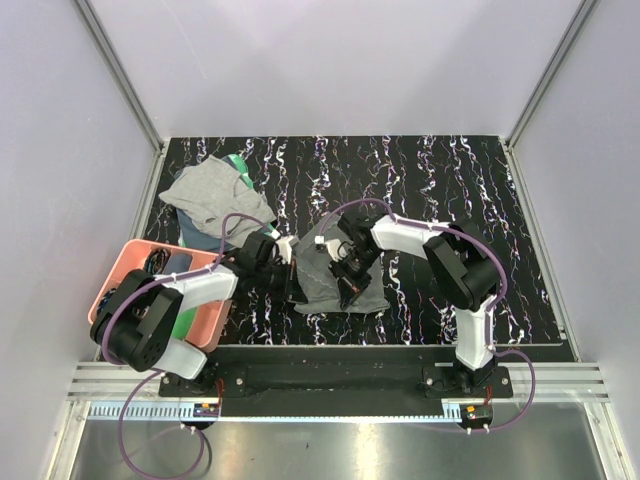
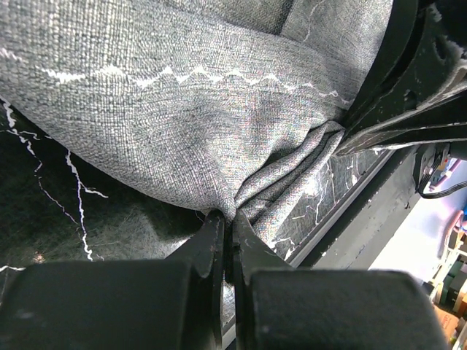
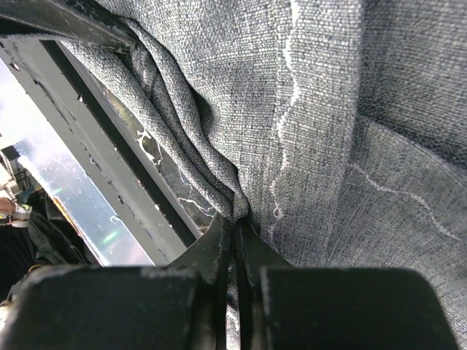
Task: Fold the napkin, place the utensils inside, and roll it up
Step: Roll the napkin with the utensil
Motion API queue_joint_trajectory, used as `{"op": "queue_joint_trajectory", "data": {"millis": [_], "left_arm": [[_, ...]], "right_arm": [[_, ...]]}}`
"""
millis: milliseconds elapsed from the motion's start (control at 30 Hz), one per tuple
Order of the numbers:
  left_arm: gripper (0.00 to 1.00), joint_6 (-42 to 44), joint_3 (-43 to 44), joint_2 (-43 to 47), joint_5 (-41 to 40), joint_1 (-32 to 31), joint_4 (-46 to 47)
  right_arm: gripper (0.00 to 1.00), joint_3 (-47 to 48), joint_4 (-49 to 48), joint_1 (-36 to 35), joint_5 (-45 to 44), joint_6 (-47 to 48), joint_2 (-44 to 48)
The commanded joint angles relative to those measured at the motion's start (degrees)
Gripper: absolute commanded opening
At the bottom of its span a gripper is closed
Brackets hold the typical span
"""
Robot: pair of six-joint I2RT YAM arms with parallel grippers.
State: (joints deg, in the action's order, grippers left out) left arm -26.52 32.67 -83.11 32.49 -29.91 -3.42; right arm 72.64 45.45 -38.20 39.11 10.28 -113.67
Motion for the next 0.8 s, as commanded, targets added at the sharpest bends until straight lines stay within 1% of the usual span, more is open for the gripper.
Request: {"op": "queue_joint_trajectory", "data": {"millis": [0, 33, 67, 133, 167, 267, 333, 400, 500, 567, 767], "left_arm": [[0.00, 1.30, 1.70, -1.26, 0.12, -1.20, -4.13], [0.00, 1.39, 1.96, -1.18, -0.40, -1.20, -4.92], [0.00, 1.30, 2.22, -1.26, -0.50, -0.94, -5.36], [0.00, 1.04, 2.32, -1.18, -0.24, -0.59, -5.63], [0.00, 0.77, 2.40, -1.18, -0.23, -0.15, -5.63], [0.00, 0.51, 2.49, -1.09, 0.55, 0.73, -5.46], [0.00, 0.51, 2.58, -1.00, 0.90, 0.91, -5.37], [0.00, 0.42, 2.67, -0.74, 0.91, 1.08, -5.37], [0.00, 0.33, 2.58, -0.74, 1.00, 1.26, -5.37], [0.00, 0.33, 2.49, -0.91, 1.08, 1.26, -5.46], [0.00, 0.33, 2.75, -0.91, 1.17, 1.26, -5.46]], "right_arm": [[0.07, 3.12, -3.97, 0.14, -1.22, -0.09, 4.15], [0.19, 3.38, -3.97, 0.05, -2.02, -0.70, 4.94], [0.27, 3.56, -3.97, 0.05, -2.55, -0.96, 6.69], [0.38, 3.39, -4.66, 0.05, -3.34, -1.58, 8.72], [0.48, 2.77, -5.71, 0.05, -3.60, -1.93, 10.90], [0.57, 0.67, -8.08, -1.78, -7.72, -2.20, 14.60], [0.61, -1.44, -10.63, -3.11, -11.41, -2.46, 16.45], [0.66, -5.13, -15.81, -5.65, -16.14, -2.81, 18.83], [0.70, -8.91, -21.71, -8.20, -19.25, -3.60, 20.50], [0.71, -9.71, -23.64, -9.09, -20.04, -3.60, 19.98], [0.73, -9.27, -23.57, -11.90, -21.80, -1.94, 15.68]]}}
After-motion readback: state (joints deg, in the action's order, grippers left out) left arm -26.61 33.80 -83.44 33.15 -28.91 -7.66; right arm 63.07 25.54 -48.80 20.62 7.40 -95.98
